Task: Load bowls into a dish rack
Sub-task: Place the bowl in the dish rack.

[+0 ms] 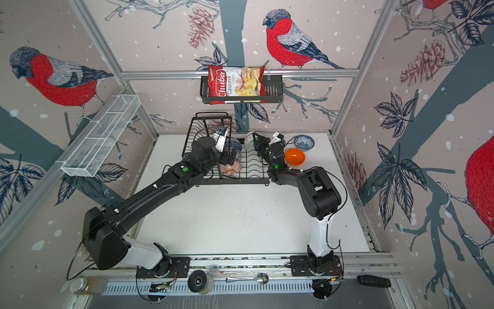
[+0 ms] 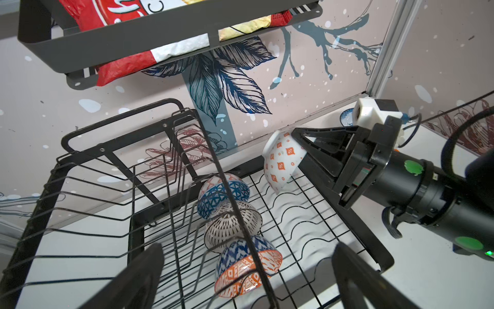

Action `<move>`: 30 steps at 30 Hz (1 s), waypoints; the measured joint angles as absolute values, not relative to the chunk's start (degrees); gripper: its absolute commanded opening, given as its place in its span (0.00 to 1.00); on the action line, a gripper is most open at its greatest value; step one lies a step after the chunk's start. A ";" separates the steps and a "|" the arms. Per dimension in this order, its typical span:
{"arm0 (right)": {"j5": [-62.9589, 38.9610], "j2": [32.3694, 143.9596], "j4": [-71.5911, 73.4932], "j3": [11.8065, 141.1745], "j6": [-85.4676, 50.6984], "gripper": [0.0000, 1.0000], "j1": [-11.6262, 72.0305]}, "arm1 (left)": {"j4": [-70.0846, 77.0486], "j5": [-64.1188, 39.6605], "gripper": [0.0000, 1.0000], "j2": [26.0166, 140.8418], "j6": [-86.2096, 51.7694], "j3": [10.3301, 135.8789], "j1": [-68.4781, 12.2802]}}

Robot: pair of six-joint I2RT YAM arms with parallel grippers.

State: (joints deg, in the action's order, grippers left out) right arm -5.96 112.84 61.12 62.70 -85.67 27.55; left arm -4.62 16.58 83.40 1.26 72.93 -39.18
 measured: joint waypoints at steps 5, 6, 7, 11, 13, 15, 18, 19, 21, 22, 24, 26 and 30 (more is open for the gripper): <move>-5.78 116.05 61.52 63.96 -86.98 0.00 27.33 | -4.62 14.72 0.98 84.03 -0.03 72.84 -38.30; -5.78 116.49 61.73 64.14 -86.98 0.00 27.33 | -4.62 14.55 0.98 84.12 -0.27 72.84 -37.82; -5.78 117.05 62.33 64.36 -87.02 0.00 27.33 | -4.62 13.78 0.98 84.14 -0.75 72.84 -37.26; -5.78 119.04 64.01 65.43 -87.50 0.00 27.27 | -4.60 11.84 0.98 84.14 -1.74 72.84 -35.44; -5.58 119.96 64.71 65.71 -88.73 0.00 27.20 | -4.60 11.79 0.98 84.20 -2.44 72.84 -35.03; -5.54 120.75 64.90 66.06 -88.86 0.00 27.18 | -4.60 11.64 0.98 84.34 -2.79 72.84 -34.94; -5.17 121.58 64.88 67.00 -89.03 0.00 26.98 | -4.40 11.31 0.98 84.58 -2.81 72.84 -34.83; -5.15 121.82 64.93 67.44 -89.03 0.00 26.92 | -4.16 11.09 0.98 84.73 -2.94 72.90 -34.83; -4.89 122.34 65.08 68.27 -89.03 0.00 26.83 | -3.90 10.90 0.98 84.93 -2.96 73.01 -34.83; -4.89 122.65 65.08 68.60 -89.03 0.00 26.81 | -3.88 10.79 0.98 84.95 -2.96 73.01 -34.83; -4.73 123.17 65.06 69.10 -89.06 0.00 26.70 | -3.77 10.72 0.98 84.95 -2.96 73.01 -34.79; -4.54 123.83 65.01 69.73 -89.36 0.00 26.70 | -3.77 10.66 0.98 84.95 -2.98 73.01 -34.79; -4.32 124.77 64.71 70.70 -89.95 0.00 26.70 | -3.75 10.59 0.98 84.95 -2.98 73.01 -34.79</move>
